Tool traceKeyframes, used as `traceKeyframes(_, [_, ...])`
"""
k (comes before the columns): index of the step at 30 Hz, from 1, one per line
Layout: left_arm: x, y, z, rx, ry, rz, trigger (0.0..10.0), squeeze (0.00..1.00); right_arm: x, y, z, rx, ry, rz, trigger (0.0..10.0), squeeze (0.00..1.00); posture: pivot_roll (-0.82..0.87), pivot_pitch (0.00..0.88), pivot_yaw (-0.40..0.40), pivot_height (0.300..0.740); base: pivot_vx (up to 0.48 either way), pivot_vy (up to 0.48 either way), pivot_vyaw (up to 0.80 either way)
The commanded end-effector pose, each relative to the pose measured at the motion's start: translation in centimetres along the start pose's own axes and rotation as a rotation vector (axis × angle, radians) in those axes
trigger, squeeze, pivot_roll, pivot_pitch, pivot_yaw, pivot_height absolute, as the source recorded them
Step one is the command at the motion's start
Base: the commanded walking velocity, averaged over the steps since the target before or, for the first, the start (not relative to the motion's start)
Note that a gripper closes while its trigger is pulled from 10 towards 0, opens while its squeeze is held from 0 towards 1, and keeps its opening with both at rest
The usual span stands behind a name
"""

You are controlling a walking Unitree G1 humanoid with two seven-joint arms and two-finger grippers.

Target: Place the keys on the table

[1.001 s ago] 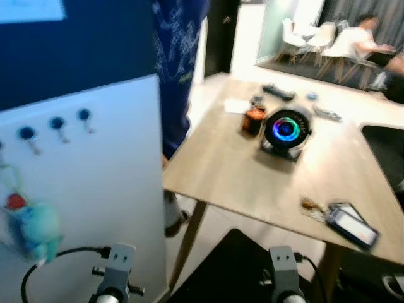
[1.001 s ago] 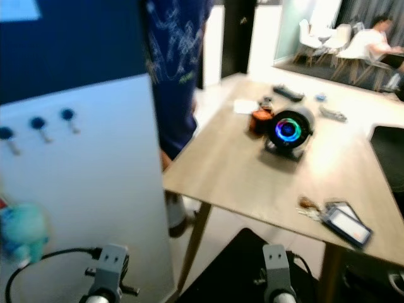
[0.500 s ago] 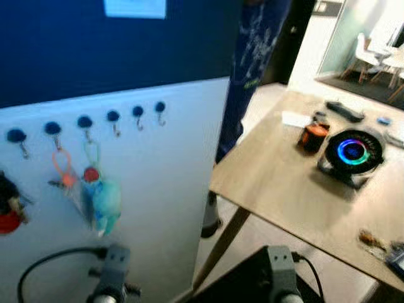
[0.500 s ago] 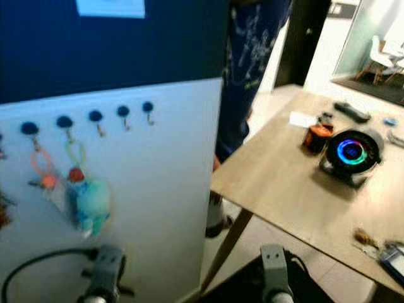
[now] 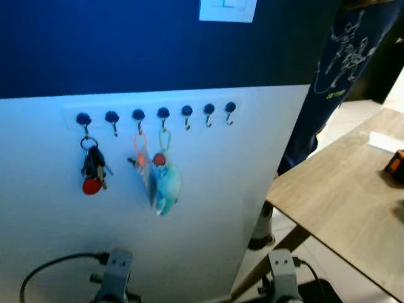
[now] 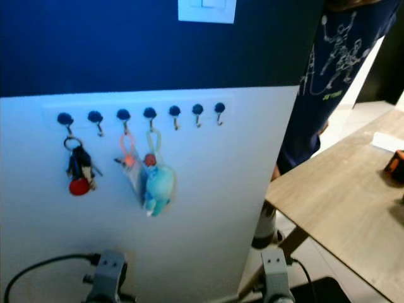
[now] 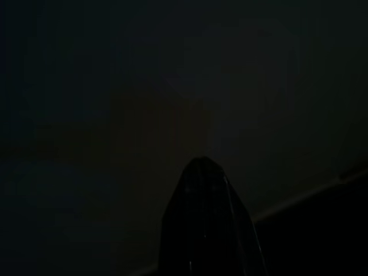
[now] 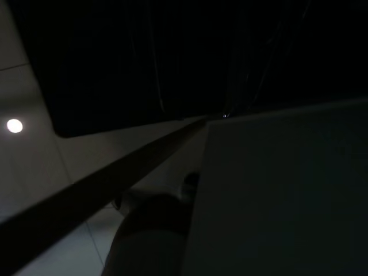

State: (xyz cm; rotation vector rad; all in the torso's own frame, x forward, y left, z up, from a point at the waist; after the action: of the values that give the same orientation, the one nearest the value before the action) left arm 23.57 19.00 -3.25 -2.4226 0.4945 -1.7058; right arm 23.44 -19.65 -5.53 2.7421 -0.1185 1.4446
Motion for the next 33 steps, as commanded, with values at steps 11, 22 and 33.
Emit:
traceKeyframes(11, [-1.3, 0.1, -0.6, -0.017, -0.072, -0.014, 10.0, 0.00, -0.4, -0.5, -0.1, 0.010, -0.012, 0.002, 10.0, 0.00, 0.10, 0.000, -0.063, 0.740, 0.000, 0.000, 0.80])
traceKeyframes(22, [-1.5, 0.1, -0.5, -0.018, -0.095, -0.020, 10.0, 0.00, -0.6, -0.6, -0.2, 0.011, -0.018, 0.005, 10.0, 0.00, 0.11, 0.000, -0.063, 0.740, 0.000, 0.000, 0.79])
traceKeyframes(33, [-1.6, -0.1, -0.6, -0.025, -0.103, -0.024, 10.0, 0.00, -1.1, -0.5, -0.4, -0.010, -0.028, 0.074, 10.0, 0.00, 0.11, 0.008, -0.054, 0.740, 0.000, 0.000, 0.06])
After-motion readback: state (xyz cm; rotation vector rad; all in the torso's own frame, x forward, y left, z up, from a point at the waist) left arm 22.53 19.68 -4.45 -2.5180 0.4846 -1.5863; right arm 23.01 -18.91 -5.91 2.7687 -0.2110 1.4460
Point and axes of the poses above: a point about 5 cm out from each wrist's last joint towards the gripper, its own z axis pointing out of the wrist towards the gripper, its own x axis along the axis of the wrist's last joint, y = z × x, the point moved 1 cm from there along z, pointing out of the wrist towards the gripper, and after that the axes turned 8 degrees about z, right-handed, at the moved point
